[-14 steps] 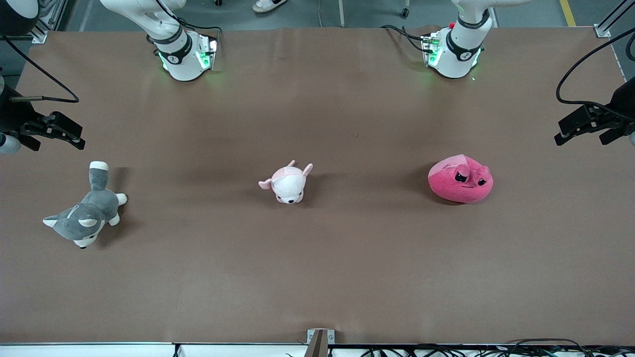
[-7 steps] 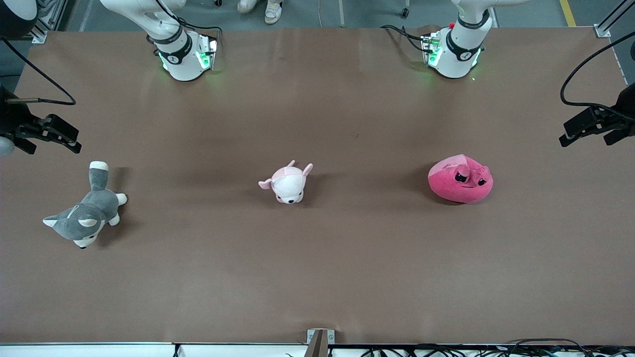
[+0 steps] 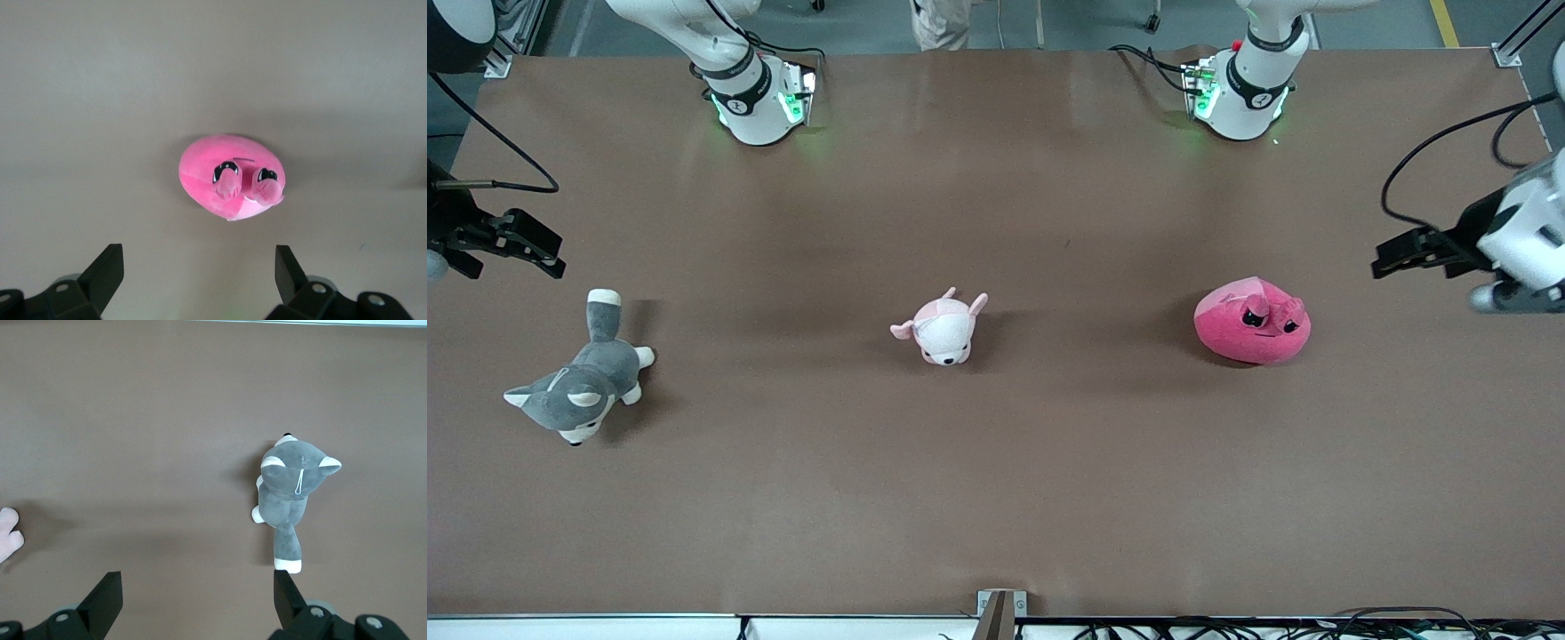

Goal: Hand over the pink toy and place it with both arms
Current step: 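Reach the left gripper down and grasp the large pink plush toy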

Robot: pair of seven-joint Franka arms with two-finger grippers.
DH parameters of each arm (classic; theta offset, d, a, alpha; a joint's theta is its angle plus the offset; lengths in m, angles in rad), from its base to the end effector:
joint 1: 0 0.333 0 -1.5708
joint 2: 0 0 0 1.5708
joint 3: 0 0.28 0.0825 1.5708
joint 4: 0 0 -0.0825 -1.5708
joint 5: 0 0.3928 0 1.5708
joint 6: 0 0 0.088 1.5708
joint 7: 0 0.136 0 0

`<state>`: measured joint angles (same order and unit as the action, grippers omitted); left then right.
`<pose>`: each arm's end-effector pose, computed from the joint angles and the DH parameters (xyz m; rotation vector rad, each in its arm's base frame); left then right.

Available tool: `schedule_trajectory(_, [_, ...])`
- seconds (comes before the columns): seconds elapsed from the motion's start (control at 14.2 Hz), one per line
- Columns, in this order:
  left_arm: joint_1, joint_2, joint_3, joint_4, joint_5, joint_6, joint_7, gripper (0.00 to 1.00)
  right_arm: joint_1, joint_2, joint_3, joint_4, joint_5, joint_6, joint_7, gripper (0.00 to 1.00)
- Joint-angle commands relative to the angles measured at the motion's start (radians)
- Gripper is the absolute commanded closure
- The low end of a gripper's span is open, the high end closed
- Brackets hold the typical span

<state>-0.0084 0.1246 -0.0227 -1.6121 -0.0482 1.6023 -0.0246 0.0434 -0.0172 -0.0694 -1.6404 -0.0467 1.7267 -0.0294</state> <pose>0.5862 -0.0242 0.4707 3.0874 -0.0027 -0.2099 0.5755 -0.0209 0.5501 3.0894 0.0127 0.1580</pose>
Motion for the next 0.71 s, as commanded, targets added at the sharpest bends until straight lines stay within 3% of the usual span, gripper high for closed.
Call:
schedule_trajectory(0.0, [-0.002, 0.067, -0.014, -0.011, -0.013, 0.011, -0.012, 0.0, -0.023, -0.004, 0.0, -0.019, 0.024, 0.013, 0.014, 0.0])
schedule_trajectory(0.63, [-0.015, 0.121, -0.025, -0.276, -0.012, 0.31, -0.06, 0.0, -0.02, -0.006, 0.002, -0.015, 0.025, -0.002, 0.005, 0.0])
